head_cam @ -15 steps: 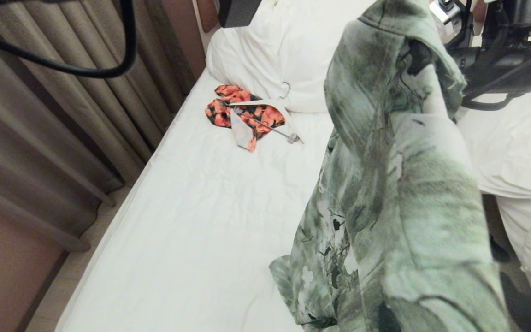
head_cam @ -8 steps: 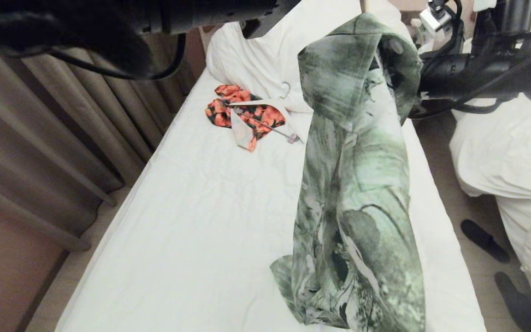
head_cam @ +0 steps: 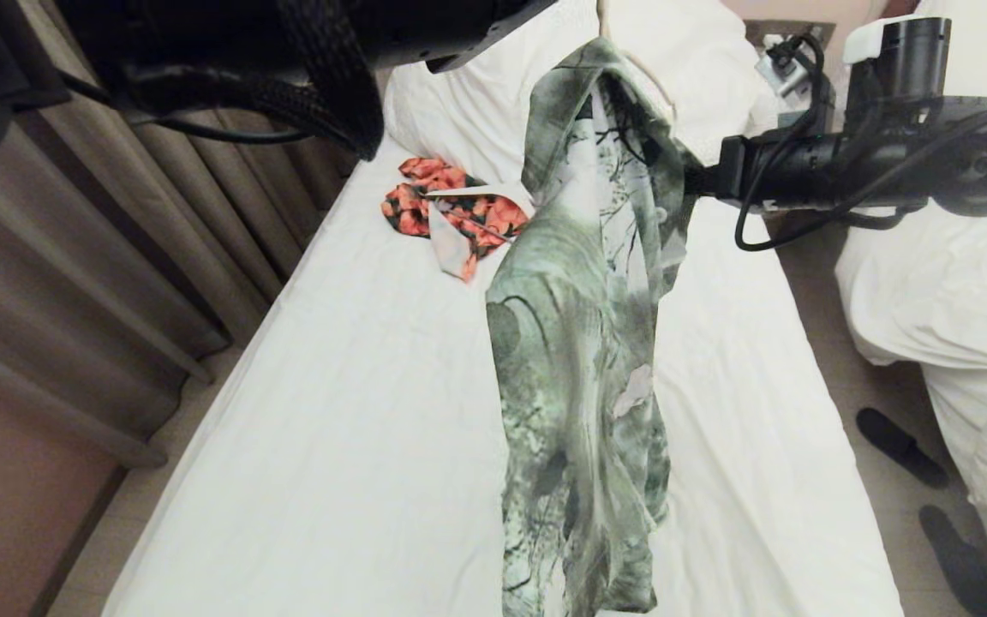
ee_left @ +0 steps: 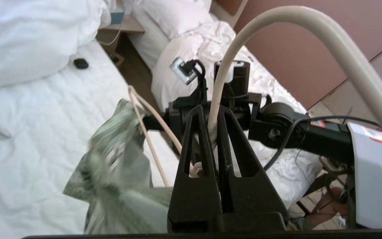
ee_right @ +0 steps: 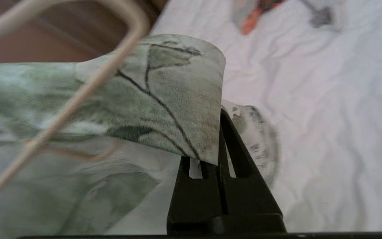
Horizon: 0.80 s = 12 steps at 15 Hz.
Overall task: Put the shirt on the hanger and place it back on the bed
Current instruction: Take the clothes hanger out of the clothes
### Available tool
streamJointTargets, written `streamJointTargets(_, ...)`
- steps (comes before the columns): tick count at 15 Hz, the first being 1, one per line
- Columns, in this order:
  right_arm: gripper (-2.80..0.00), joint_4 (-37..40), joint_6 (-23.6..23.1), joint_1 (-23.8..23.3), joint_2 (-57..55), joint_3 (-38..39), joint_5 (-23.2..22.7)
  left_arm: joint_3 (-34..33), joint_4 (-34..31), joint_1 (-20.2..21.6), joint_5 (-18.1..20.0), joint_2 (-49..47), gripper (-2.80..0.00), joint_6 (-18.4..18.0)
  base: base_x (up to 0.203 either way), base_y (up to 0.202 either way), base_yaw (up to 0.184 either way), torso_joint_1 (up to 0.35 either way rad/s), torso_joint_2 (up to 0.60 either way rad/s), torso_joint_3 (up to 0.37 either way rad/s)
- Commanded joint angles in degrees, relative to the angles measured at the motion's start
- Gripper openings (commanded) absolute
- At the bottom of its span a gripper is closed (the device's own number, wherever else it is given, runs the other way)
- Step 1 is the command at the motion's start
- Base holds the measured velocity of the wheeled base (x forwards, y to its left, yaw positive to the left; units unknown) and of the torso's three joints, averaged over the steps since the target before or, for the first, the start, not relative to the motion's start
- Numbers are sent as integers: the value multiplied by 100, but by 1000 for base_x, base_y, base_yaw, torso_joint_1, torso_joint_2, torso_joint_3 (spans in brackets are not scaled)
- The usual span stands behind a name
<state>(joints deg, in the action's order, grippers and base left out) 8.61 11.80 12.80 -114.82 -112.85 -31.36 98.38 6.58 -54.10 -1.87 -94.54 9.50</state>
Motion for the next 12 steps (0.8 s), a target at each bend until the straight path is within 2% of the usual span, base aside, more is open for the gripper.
streamJointTargets(1,-280,-4,-32,-61,-127,0,154,-173,1,37,0,189,-280,8,0,0,0,0,0,0)
streamJointTargets(4,-280,-1,-78,-146,-94,-2,192,-258,-24,37,2,424,-280,0,0,0,0,0,0,0)
streamJointTargets(7,-280,-29,-82,-101,-93,-12,192,-250,-340,5,88,620,-280,17,0,0,0,0,0,0)
streamJointTargets(12,-280,30,-82,330,-30,-4,517,-205,-325,-57,109,692,-280,26,0,0,0,0,0,0)
